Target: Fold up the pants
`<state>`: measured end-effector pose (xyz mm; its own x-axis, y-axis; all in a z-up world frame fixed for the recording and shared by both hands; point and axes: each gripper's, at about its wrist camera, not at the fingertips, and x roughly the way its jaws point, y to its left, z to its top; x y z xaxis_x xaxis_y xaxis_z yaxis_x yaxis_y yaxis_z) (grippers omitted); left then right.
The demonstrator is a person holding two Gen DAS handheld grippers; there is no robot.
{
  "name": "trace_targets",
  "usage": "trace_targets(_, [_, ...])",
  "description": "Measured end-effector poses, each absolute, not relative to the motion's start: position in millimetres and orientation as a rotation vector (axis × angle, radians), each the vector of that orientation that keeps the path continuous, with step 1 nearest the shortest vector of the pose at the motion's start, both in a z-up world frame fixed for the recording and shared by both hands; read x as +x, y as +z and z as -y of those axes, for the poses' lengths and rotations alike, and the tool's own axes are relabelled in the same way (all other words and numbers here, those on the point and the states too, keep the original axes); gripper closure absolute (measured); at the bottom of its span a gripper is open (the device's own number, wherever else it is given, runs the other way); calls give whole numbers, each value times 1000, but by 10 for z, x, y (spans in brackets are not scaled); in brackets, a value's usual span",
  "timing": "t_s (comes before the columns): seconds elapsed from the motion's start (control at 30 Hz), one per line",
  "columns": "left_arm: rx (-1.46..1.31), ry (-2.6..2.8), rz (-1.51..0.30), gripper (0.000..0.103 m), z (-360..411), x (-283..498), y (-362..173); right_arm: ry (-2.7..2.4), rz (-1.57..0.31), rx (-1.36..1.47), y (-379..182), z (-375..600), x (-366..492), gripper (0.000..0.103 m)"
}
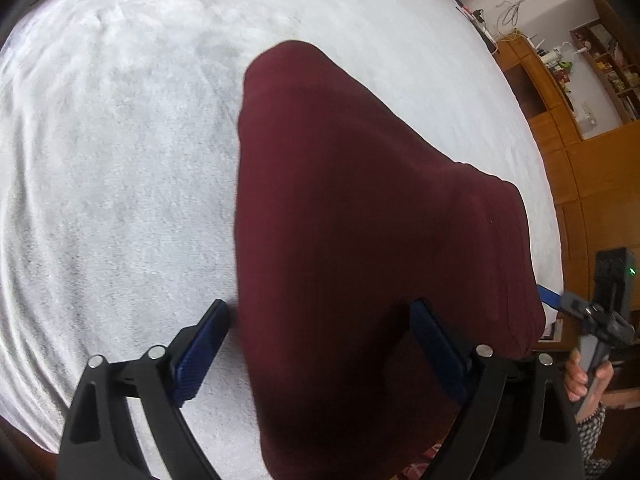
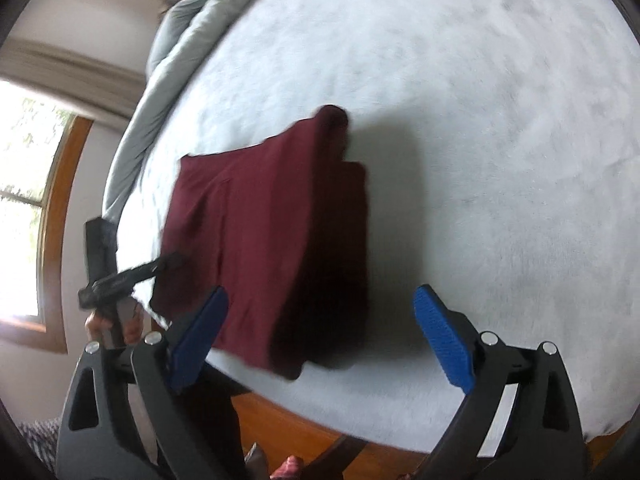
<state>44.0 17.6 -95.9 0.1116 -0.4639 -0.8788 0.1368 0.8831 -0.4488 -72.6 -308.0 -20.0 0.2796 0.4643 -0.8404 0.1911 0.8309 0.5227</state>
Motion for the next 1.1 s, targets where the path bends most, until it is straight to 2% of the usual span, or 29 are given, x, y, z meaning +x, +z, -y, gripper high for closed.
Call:
trace_targets(0.33, [-289, -501, -1404, 12, 225, 535, -1045, 266, -1360, 719, -705, 2975, -519, 8])
trace_targets(0.5, [-332, -475, -1393, 38, -56, 486, -1005, 306, -1351, 683, -735, 2903, -499, 6])
trace_targets(0.53, [-358, -465, -1391, 45, -103, 485, -1001, 320, -1348, 668, -724, 2870, -496, 14])
trace_targets(0.57, [-373, -457, -1391, 52, -121, 479, -1000, 354, -1342, 658, -718, 2815, -501, 31])
trace_targets(0.6, [-382, -446, -1386, 54, -132, 476, -991, 357, -1342, 658, -722, 2795, -486, 33])
trace_targets(0.67, [-403, -432, -1367, 65, -151, 430, -920, 353, -1333, 661, -681, 2795, -485, 51])
trace_targets(0.73, [-406, -437, -1339, 69, -113, 384, -853, 365, -1309, 712, -604, 2843, -519, 62])
trace_targets(0.87, [-407, -474, -1284, 72, -61, 271, -687, 373, -1285, 686, -411, 2827, -598, 68])
trace_targets(1.1, [-470, -569, -1198, 73, 26, 240, -347, 379, -1191, 642, 80, 2900, -635, 69])
